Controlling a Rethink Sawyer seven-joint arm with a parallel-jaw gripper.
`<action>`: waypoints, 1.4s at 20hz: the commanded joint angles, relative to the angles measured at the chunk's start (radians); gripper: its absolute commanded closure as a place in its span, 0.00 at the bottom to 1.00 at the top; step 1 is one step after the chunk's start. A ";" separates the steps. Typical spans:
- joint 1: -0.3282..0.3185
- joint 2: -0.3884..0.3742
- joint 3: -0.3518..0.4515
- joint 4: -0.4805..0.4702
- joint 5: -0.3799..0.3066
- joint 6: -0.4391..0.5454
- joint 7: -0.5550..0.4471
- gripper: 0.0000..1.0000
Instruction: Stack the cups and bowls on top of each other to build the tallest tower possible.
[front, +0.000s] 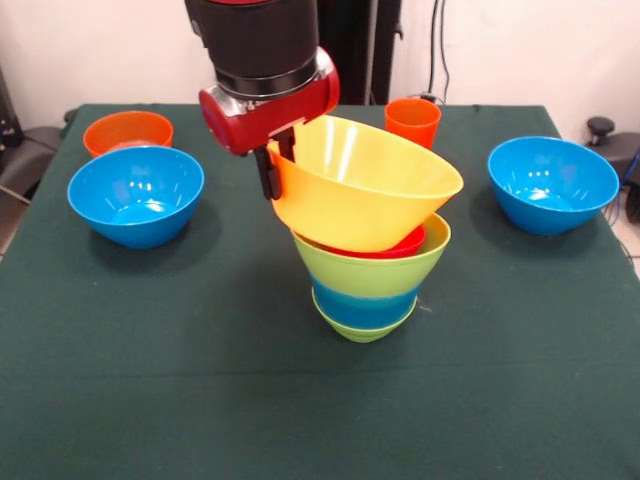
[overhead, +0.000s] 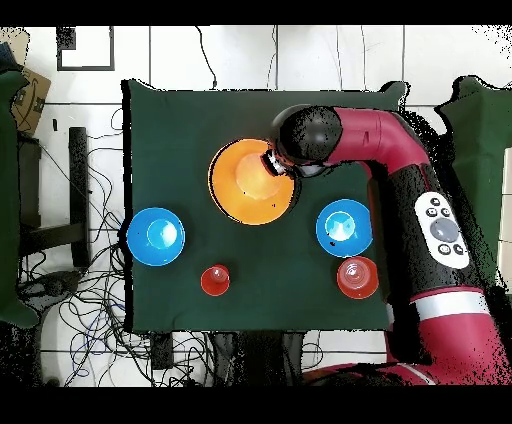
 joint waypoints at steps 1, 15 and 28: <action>0.050 0.019 -0.043 0.056 -0.006 -0.034 0.120 1.00; 0.050 0.027 -0.047 0.056 0.000 -0.033 0.112 1.00; 0.052 0.058 -0.045 0.064 0.026 -0.046 0.133 1.00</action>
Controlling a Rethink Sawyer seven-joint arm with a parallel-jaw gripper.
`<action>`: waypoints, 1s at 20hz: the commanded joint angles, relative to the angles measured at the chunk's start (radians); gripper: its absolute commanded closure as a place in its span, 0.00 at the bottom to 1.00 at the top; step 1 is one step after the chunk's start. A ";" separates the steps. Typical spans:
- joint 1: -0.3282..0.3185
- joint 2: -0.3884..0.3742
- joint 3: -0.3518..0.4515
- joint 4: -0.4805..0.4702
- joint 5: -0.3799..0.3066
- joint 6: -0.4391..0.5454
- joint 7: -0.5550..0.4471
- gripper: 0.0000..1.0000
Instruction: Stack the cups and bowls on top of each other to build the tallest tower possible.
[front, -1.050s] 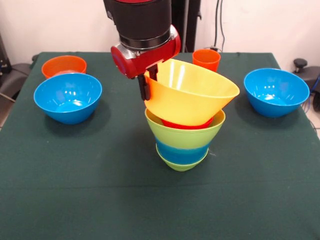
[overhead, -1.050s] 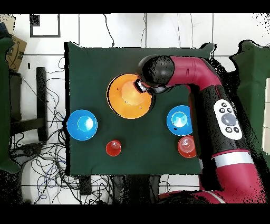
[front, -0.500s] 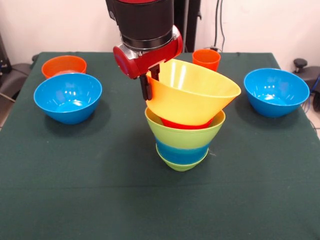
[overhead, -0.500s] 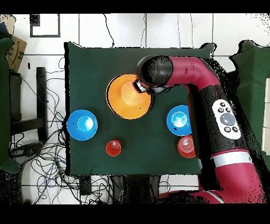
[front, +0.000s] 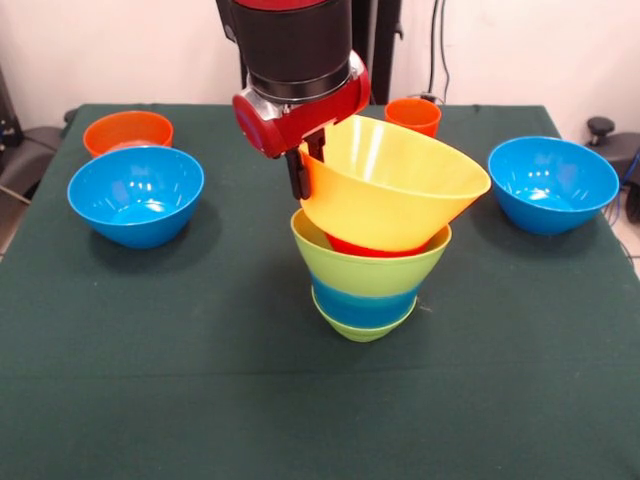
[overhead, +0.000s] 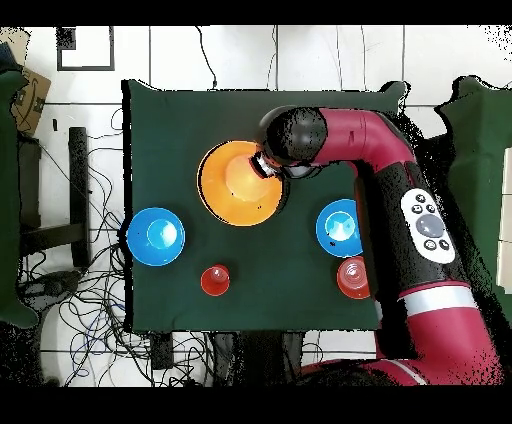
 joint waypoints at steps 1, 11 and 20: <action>0.028 0.053 -0.042 0.052 0.012 -0.046 0.131 1.00; 0.026 0.062 -0.039 0.046 0.003 -0.057 0.116 1.00; 0.020 0.052 -0.042 0.057 -0.007 -0.062 0.104 1.00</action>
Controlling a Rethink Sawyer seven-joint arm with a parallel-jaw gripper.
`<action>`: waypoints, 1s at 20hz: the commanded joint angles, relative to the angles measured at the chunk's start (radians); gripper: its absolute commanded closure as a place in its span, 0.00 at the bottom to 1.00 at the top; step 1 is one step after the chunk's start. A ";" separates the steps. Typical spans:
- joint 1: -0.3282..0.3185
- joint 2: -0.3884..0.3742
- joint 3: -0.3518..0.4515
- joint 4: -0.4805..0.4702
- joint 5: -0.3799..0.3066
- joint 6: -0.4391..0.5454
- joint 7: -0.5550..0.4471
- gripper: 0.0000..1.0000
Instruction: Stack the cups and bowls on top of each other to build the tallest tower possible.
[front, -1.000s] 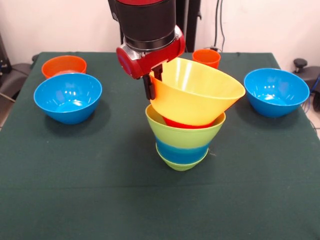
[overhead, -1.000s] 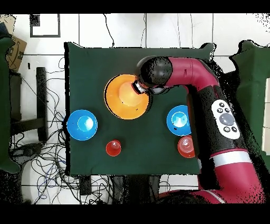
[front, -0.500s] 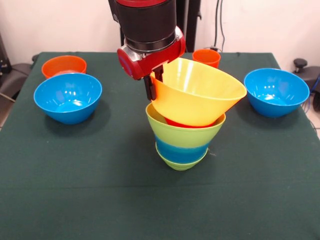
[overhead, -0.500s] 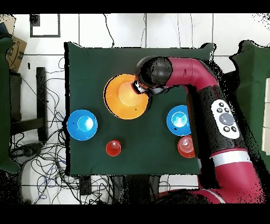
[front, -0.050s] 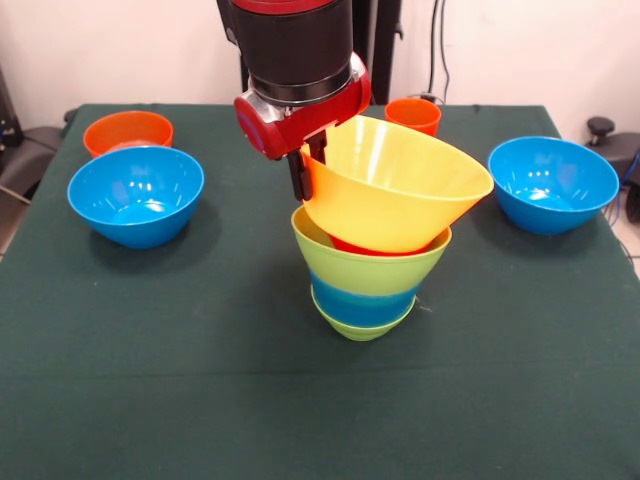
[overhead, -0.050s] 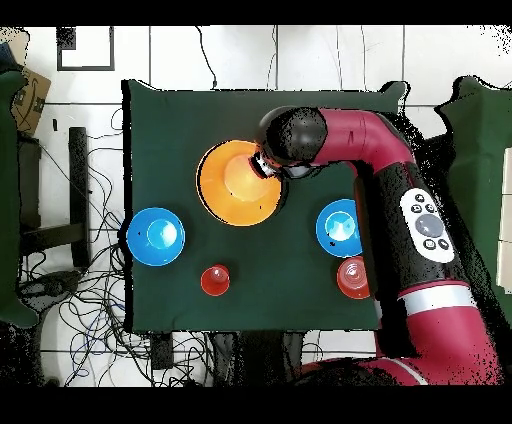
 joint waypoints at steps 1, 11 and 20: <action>0.020 0.046 -0.042 0.057 -0.009 -0.059 0.102 1.00; -0.008 0.057 -0.034 0.093 -0.020 -0.103 0.065 1.00; -0.027 0.081 -0.024 0.094 -0.021 -0.109 0.023 1.00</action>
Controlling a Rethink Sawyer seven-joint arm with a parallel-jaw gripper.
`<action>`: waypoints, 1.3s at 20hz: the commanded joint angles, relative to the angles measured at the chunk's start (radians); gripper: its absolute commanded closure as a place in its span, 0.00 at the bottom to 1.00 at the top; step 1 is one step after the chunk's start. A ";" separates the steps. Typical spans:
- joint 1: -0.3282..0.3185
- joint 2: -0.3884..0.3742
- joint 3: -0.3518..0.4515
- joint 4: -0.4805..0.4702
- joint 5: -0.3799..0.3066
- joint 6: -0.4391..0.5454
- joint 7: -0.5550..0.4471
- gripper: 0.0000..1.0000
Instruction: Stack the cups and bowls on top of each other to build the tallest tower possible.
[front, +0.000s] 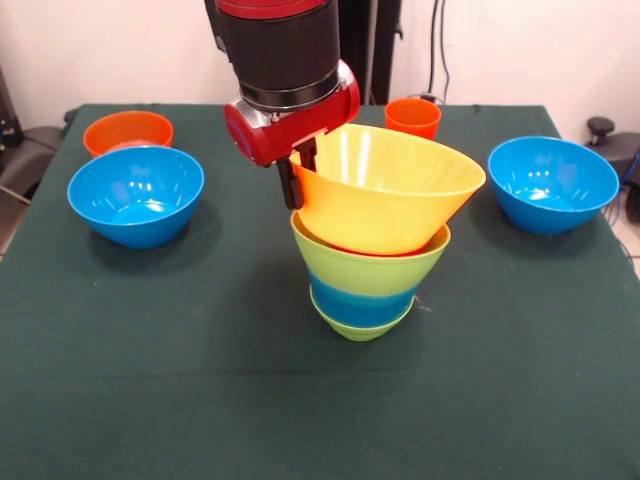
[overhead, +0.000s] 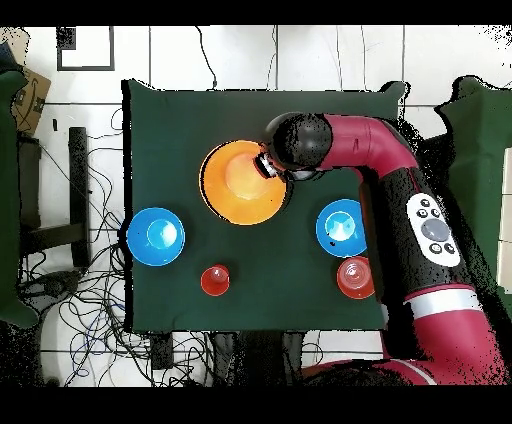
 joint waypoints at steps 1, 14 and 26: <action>-0.008 0.082 -0.023 0.067 -0.023 -0.043 0.019 1.00; 0.000 0.087 -0.026 0.076 -0.022 -0.062 0.049 1.00; 0.009 0.088 -0.037 0.084 -0.038 -0.084 0.061 1.00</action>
